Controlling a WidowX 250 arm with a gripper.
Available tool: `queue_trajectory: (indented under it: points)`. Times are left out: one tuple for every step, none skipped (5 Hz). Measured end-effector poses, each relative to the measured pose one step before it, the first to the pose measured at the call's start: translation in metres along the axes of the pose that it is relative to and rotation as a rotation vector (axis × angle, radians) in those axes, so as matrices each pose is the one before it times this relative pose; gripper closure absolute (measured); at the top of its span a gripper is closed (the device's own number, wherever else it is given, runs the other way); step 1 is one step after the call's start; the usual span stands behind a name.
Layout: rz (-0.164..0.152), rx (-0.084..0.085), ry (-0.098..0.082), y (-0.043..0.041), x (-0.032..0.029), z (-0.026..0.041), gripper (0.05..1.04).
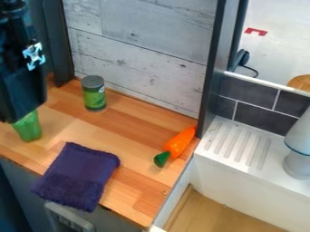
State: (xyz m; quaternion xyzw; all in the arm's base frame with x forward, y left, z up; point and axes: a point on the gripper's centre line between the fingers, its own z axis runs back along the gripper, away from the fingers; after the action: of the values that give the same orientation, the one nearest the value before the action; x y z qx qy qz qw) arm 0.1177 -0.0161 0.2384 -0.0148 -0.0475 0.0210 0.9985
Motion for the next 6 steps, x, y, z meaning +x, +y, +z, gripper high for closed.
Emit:
queue_trajectory:
  points:
    - [0.0063, 0.0017, 0.009, 0.00055, -0.00082, -0.00301, 0.083]
    - [0.1155, 0.0769, 0.0614, 0.01638, 0.01633, -0.03565, 0.083]
    - [0.0862, 0.0712, -0.031, 0.00409, 0.01987, -0.04181, 0.083]
    - [-0.0225, -0.0234, 0.0122, -0.01328, 0.02366, -0.0487, 0.083]
    - [-0.0366, -0.0253, 0.0029, -0.00216, 0.02297, -0.04139, 0.083]
    - [-0.0454, -0.0172, 0.0146, 0.00155, 0.01764, -0.04028, 0.083]
